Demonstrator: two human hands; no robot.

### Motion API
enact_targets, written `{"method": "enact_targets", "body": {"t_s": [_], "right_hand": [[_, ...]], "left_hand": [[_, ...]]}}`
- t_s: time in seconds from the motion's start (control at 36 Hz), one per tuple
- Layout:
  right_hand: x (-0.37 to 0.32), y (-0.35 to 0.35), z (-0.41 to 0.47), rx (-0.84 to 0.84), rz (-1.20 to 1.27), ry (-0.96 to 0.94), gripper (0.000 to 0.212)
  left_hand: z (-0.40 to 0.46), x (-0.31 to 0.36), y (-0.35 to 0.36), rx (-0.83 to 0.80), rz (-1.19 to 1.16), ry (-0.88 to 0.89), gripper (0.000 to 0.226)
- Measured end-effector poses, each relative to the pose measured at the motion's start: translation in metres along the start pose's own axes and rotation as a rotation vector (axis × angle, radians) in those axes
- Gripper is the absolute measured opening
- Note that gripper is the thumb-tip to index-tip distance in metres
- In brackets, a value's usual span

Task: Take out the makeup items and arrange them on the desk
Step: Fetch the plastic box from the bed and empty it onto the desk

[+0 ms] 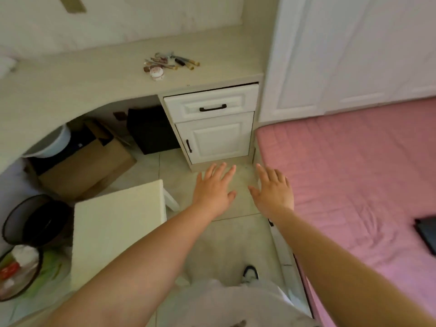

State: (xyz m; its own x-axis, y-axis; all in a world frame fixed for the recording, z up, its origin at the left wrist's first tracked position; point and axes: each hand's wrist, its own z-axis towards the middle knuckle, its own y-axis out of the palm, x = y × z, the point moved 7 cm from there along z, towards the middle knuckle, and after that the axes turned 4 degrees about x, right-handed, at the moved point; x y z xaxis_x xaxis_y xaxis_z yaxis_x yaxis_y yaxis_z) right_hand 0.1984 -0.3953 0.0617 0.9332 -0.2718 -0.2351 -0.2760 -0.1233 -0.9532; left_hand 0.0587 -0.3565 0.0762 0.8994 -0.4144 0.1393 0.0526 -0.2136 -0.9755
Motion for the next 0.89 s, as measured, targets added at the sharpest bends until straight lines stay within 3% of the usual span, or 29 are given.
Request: {"method": "enact_targets", "body": {"t_s": [0.42, 0.89], "right_hand": [[0.067, 0.042, -0.226, 0.145, 0.168, 0.571, 0.061], [0.167, 0.090, -0.562, 0.304, 0.254, 1.128, 0.059]], "left_hand": [[-0.123, 0.117, 0.059, -0.118, 0.098, 0.598, 0.070], [-0.387, 0.311, 0.140, -0.219, 0.173, 1.136, 0.065]]}}
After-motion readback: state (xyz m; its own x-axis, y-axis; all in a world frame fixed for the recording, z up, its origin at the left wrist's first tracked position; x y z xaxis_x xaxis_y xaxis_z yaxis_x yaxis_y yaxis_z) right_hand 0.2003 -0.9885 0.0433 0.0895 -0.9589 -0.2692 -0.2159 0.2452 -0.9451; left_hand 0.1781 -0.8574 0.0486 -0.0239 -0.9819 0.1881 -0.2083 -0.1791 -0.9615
